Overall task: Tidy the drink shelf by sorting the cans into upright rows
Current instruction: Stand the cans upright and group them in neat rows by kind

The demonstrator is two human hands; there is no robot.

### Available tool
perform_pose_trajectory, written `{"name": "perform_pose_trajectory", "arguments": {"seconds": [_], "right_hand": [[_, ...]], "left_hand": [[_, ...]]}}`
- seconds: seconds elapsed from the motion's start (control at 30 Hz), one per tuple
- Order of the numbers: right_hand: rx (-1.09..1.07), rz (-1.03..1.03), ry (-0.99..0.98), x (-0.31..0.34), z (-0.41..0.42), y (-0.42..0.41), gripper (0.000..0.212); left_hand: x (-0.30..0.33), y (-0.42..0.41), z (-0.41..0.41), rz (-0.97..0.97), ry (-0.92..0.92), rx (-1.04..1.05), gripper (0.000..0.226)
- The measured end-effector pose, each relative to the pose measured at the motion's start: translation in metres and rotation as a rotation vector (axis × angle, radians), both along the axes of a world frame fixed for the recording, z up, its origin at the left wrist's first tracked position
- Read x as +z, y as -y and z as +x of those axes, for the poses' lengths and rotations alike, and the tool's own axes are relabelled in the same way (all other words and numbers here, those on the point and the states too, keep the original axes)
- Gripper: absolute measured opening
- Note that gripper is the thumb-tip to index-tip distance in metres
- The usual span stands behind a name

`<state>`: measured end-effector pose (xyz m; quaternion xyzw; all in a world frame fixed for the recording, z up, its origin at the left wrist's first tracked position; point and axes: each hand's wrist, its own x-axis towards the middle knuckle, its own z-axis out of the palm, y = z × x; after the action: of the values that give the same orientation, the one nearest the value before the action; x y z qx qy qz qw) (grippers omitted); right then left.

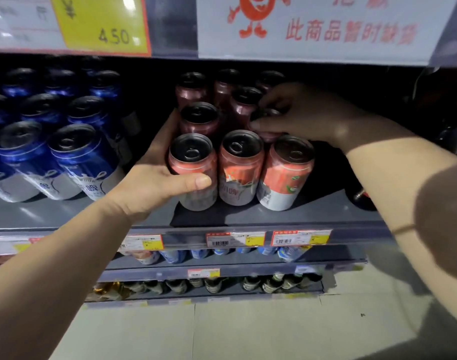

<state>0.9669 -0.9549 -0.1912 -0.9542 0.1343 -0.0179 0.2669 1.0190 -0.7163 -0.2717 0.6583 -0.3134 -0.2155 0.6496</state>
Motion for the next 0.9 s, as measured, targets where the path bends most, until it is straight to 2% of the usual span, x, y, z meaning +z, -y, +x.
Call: {"name": "perform_pose_trajectory", "arguments": {"seconds": [0.07, 0.17, 0.23, 0.33, 0.43, 0.57, 0.67, 0.77, 0.9], "right_hand": [[0.020, -0.010, -0.005, 0.004, 0.004, -0.001, 0.035], [0.022, -0.065, -0.031, 0.008, 0.000, 0.006, 0.027], [0.039, -0.026, -0.034, 0.008, -0.006, 0.014, 0.025], [0.047, 0.079, -0.029, 0.007, -0.010, 0.019, 0.033], [0.031, 0.149, 0.080, 0.001, 0.001, 0.012, 0.039], [0.038, -0.097, 0.192, -0.014, 0.028, -0.002, 0.054], [-0.011, -0.183, 0.123, -0.027, 0.045, -0.001, 0.052], [0.033, -0.112, 0.114, -0.026, 0.046, 0.001, 0.047], [0.234, 0.034, 0.050, -0.015, 0.039, 0.000, 0.047]], "left_hand": [[0.001, 0.003, -0.003, -0.002, 0.006, 0.007, 0.106], [0.000, 0.005, -0.003, -0.024, 0.002, 0.016, 0.103], [0.000, 0.005, -0.003, -0.024, 0.007, 0.026, 0.103], [-0.001, 0.005, -0.003, -0.011, -0.003, 0.040, 0.104], [-0.003, 0.003, -0.003, 0.015, -0.010, 0.046, 0.105], [-0.008, 0.001, -0.003, 0.040, 0.007, 0.073, 0.118], [-0.009, 0.003, -0.006, 0.042, 0.004, 0.115, 0.107], [-0.012, 0.004, -0.007, 0.040, -0.010, 0.146, 0.099], [-0.015, 0.004, -0.008, 0.034, 0.004, 0.159, 0.104]]}}
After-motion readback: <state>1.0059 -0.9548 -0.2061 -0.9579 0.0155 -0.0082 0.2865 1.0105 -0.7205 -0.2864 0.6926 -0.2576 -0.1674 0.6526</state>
